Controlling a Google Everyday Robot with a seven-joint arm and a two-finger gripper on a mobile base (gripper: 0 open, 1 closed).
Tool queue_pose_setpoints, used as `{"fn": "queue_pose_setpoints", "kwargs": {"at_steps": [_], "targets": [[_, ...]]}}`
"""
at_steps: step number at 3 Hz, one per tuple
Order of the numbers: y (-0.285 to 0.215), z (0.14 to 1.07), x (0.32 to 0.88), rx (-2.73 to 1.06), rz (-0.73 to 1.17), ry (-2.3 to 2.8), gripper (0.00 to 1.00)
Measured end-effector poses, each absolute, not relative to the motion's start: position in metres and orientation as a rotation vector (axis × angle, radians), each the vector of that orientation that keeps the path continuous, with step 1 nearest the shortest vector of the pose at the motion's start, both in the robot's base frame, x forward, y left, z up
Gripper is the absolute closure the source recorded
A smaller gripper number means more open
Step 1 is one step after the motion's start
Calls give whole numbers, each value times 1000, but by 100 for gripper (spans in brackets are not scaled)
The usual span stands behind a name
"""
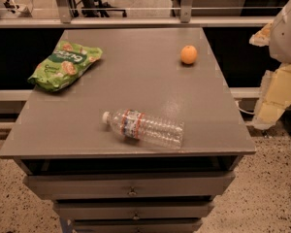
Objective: Move orange near green rice chip bag
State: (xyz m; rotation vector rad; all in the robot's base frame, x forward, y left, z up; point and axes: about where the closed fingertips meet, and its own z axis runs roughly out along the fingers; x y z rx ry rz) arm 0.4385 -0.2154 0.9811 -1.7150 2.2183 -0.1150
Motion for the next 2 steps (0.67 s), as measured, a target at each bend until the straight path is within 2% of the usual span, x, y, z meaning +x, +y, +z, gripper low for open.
{"fn": "queue_pose_setpoints", "kwargs": {"at_steps": [2], "targets": [[-210,979,443,-1719,-102,2189,0]]}}
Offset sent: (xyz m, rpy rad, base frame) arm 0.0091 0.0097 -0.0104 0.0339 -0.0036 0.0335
